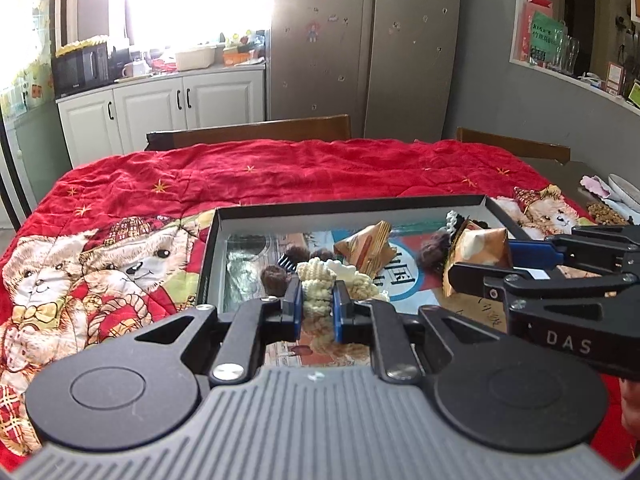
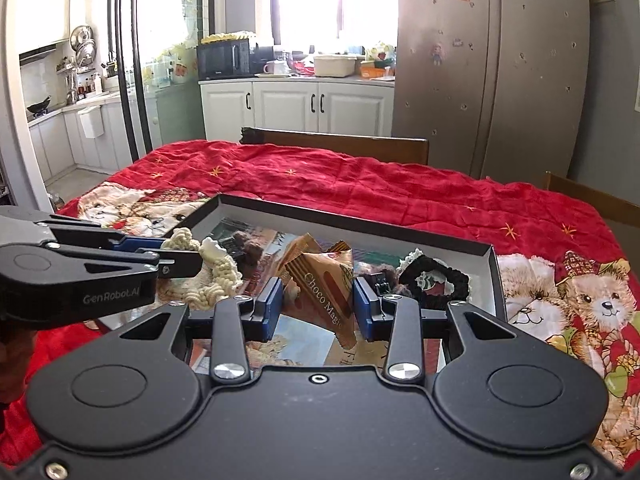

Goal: Organize objects
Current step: 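Lower the packet and cream scrunchie with both tools into the box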

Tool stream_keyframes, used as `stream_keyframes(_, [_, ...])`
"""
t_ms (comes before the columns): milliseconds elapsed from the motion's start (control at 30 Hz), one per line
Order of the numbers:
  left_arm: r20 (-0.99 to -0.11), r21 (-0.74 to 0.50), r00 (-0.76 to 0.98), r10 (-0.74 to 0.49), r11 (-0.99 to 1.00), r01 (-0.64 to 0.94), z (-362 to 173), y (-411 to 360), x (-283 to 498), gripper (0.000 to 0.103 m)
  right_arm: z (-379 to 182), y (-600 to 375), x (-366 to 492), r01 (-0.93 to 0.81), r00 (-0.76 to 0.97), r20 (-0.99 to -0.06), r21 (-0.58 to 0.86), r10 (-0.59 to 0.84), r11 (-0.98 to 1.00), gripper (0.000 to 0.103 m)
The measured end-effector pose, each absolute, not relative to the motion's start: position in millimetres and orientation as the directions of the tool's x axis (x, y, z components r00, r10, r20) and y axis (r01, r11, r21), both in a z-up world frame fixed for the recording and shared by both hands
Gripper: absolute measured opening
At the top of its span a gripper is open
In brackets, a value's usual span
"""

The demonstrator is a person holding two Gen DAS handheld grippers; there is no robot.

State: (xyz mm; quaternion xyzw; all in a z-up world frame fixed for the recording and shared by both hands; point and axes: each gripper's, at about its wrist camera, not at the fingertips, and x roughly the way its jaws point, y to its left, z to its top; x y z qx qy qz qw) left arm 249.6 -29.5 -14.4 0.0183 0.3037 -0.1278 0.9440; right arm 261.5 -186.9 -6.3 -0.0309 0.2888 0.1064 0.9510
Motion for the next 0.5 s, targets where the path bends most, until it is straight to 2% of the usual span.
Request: stream_keyframes(500, [-0.604, -0.033, 0.768, -0.211, 0.97, 0.24, -34, -32, 262, 0.018, -26, -187, 276, -0.211, 0.799, -0.574, 0.013, 0.18, 0.977, 0.036])
